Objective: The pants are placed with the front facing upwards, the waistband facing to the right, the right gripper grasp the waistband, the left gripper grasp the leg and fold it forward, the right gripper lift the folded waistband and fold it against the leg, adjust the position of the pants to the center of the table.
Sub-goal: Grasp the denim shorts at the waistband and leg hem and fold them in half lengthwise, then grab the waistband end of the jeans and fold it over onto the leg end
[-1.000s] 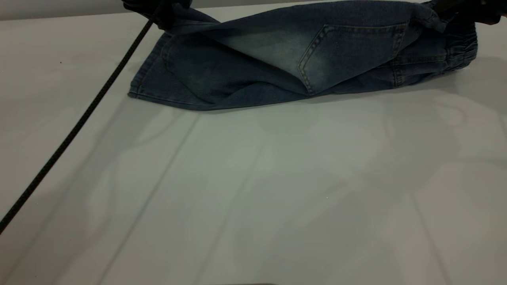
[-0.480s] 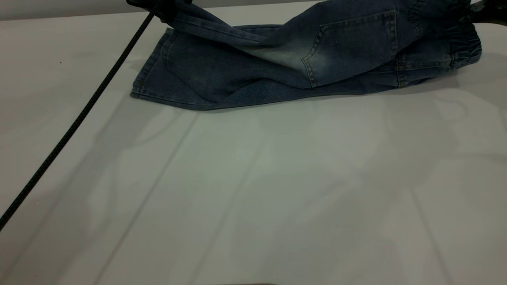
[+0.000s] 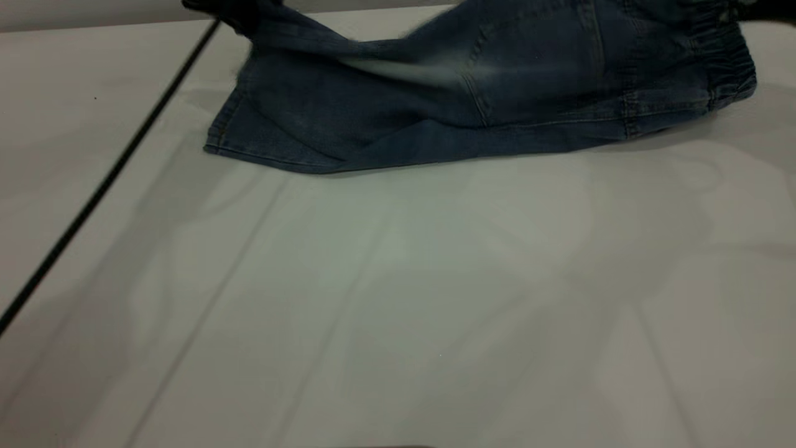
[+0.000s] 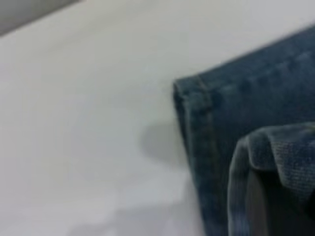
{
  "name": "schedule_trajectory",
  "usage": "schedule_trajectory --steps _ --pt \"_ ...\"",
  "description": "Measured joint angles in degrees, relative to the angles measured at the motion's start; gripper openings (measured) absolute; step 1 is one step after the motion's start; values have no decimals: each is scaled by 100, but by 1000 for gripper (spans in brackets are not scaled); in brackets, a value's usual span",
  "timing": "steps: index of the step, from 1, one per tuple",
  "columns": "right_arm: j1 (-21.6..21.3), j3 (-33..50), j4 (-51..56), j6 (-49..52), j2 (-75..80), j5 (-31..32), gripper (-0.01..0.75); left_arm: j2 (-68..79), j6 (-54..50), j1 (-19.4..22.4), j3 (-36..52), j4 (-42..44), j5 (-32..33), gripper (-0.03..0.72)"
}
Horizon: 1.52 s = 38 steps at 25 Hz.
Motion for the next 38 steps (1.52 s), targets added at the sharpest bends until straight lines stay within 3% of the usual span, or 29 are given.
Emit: schedule_trajectory --steps 5,10,13,18,22,27,30,38 --pt "0 0 -715 677 -294 758 629 0 18 148 -14 0 0 45" --pt "0 0 -866 793 -306 902 623 24 22 172 -14 0 0 92" --pt "0 0 -916 799 -306 961 619 29 22 166 -14 0 0 191" --pt "0 0 -1374 1192 -306 1010 615 23 22 166 -22 0 -5 431" --pt "0 0 -1836 1905 -306 1040 610 -61 6 146 -249 -19 600 545" --pt "0 0 -2204 2746 -301 787 607 -163 4 -5 -897 -124 2385 567" --pt "0 0 -2215 3005 -183 401 607 -163 60 -59 -1102 -124 3054 568" --pt "-20 -166 -2141 3210 639 -242 607 -163 268 -212 -1163 -188 3434 568"
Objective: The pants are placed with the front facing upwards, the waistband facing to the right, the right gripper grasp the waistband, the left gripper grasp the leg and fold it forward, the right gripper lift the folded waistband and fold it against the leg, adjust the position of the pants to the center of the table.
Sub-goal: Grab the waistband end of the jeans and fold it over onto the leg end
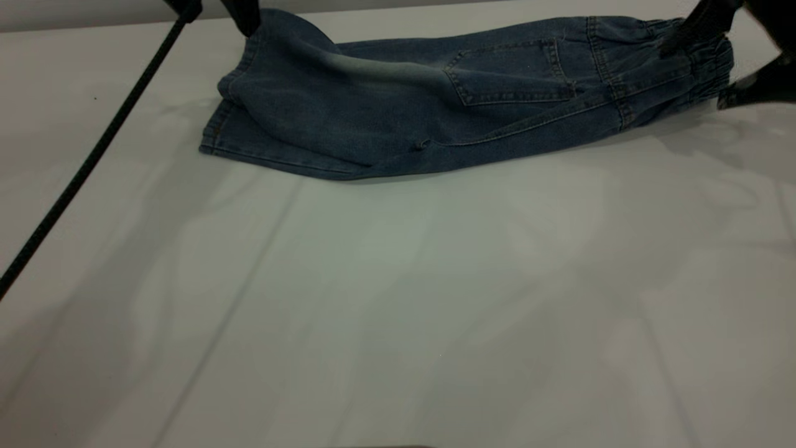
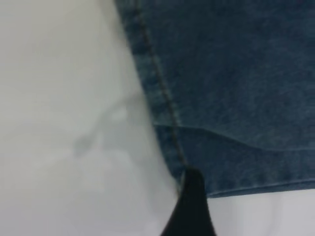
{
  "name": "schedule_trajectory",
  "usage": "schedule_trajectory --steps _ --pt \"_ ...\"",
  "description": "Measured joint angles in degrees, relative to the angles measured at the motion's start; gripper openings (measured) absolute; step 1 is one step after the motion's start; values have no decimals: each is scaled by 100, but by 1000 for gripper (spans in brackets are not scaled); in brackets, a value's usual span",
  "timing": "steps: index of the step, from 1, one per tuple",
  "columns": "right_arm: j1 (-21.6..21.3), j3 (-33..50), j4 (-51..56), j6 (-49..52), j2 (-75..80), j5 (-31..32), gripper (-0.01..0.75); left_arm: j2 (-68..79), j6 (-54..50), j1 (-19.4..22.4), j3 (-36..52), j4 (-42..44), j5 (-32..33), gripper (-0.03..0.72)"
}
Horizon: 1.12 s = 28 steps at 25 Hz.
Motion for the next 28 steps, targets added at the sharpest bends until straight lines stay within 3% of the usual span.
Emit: schedule_trajectory --steps 11,15,23,26,28 --pt "-446 -631 497 251 699 150 602 0 5 -168 0 -86 -4 568" --pt "-544 -631 593 177 797 302 564 0 7 -286 0 -104 -122 568" --pt "-544 -637 1339 -568 876 353 447 0 12 -826 0 -110 -273 568" --pt "-544 -637 1458 -720 881 311 349 0 12 -981 0 -110 -326 568" --pt "-544 -637 1477 -773 881 260 236 0 12 -1053 0 -115 -420 568"
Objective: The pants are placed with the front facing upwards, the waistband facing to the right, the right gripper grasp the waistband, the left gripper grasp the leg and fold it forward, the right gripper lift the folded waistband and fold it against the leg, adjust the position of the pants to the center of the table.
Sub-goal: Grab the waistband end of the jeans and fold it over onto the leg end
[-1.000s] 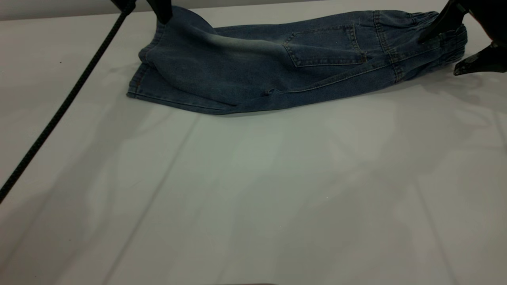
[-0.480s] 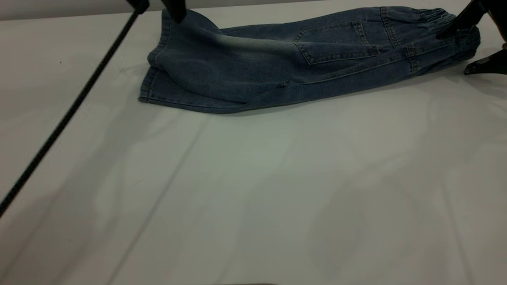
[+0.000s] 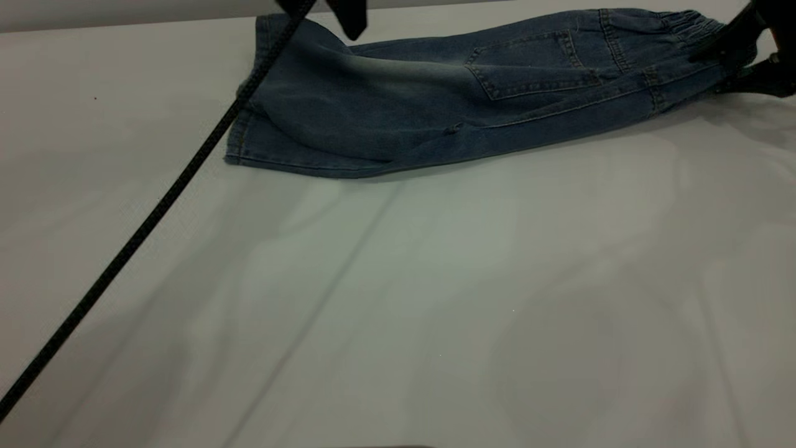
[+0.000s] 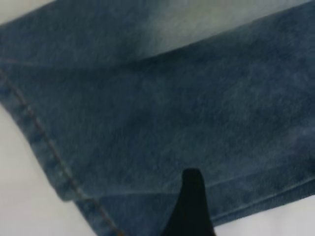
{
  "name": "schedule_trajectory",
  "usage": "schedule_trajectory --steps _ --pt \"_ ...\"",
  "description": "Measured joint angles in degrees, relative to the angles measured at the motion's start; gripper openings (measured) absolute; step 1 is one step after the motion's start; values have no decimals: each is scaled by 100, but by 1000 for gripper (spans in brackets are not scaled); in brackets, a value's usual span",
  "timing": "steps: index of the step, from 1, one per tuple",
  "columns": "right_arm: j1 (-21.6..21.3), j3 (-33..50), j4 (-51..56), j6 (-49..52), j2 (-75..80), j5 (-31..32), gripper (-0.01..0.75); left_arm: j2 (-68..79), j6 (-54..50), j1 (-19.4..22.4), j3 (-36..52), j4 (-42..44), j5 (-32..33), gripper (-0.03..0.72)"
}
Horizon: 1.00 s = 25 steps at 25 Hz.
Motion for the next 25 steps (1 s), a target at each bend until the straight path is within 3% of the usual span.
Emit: schedule_trajectory --steps 2,4,13,18,25 --pt "0 0 -13 -83 0 -12 120 6 -5 -51 0 -18 -113 568" --pt "0 0 -50 -188 0 -7 76 64 -11 -75 -7 -86 -250 568" --pt "55 -25 -416 -405 -185 495 74 1024 -6 -107 -1050 -411 -298 568" --pt "351 -25 -672 -422 -455 641 74 1750 125 -177 -1791 -419 -278 568" --pt "609 -25 -801 -445 -803 1003 74 2339 235 -330 -2020 -419 -290 568"
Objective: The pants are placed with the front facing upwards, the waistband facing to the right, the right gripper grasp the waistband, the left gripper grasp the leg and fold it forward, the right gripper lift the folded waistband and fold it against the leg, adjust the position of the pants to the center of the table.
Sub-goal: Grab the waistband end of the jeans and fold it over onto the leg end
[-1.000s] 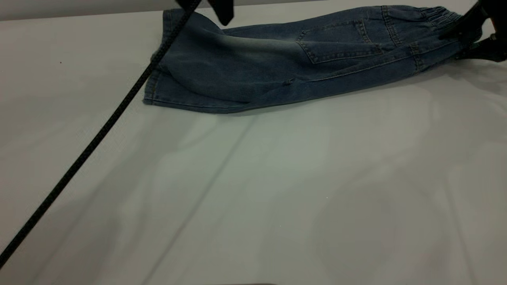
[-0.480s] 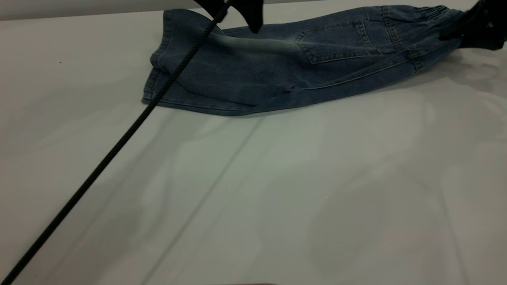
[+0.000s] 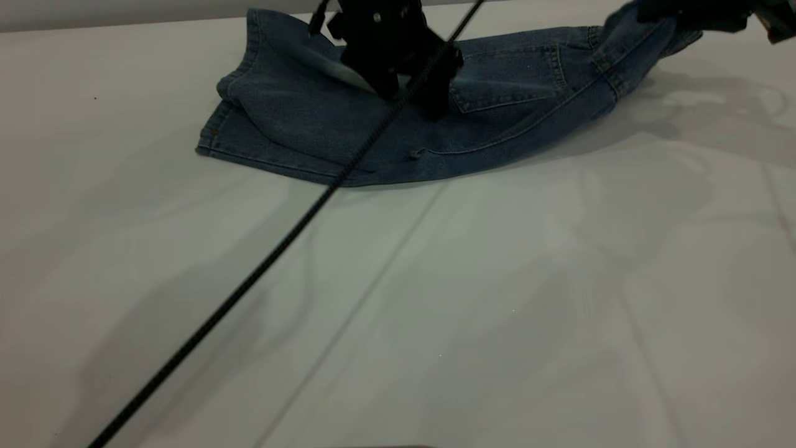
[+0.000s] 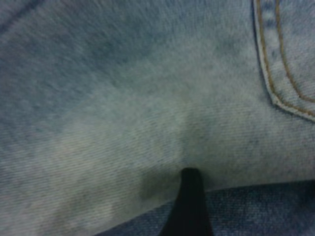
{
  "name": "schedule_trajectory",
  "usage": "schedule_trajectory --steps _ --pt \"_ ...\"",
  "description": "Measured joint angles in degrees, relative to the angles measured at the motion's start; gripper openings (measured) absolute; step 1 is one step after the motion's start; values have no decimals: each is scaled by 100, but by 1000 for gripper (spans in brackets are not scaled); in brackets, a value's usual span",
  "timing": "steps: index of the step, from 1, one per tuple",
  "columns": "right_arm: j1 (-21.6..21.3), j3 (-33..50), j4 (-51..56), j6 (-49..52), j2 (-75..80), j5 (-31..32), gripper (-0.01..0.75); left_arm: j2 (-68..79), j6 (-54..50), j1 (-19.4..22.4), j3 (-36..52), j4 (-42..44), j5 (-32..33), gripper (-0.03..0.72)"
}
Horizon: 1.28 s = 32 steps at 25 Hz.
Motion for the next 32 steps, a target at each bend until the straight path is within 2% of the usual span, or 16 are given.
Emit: schedule_trajectory --steps 8,11,16,24,32 --pt "61 0 284 -206 -473 1098 74 68 51 -7 -44 11 -19 568" --pt "255 -68 420 -298 -541 1406 74 68 51 -7 -46 11 -19 568" --pt "671 -189 465 -315 -547 1479 74 62 52 -7 -58 54 85 568" --pt "689 -189 465 -298 -547 1479 74 -312 -271 152 -732 888 1473 568" --pt "689 -213 454 -292 -547 1479 74 -482 -570 893 -954 1204 2277 568"
